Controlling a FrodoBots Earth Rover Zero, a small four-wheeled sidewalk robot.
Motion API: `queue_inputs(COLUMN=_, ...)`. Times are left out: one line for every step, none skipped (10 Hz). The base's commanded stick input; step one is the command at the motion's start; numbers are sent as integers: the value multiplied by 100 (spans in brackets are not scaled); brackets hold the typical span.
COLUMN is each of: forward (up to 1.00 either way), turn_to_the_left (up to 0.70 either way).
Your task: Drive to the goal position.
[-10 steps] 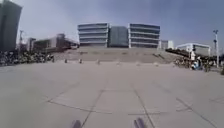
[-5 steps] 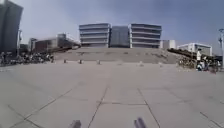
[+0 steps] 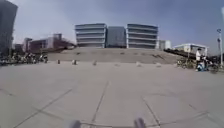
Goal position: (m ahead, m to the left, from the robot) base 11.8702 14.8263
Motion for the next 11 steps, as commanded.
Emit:
queue_inputs(forward=100, turn_to_the_left=-36)
queue_inputs(forward=100, turn_to_the_left=-33)
queue_inputs(forward=100, turn_to_the_left=0)
queue_inputs(forward=100, turn_to_the_left=0)
queue_inputs(forward=100, turn_to_the_left=0)
queue_inputs(forward=100, turn_to_the_left=0)
queue_inputs(forward=100, turn_to_the_left=0)
queue_inputs(forward=100, turn_to_the_left=0)
queue_inputs(forward=100, turn_to_the_left=0)
queue_inputs(forward=100, turn_to_the_left=0)
queue_inputs(forward=100, turn_to_the_left=0)
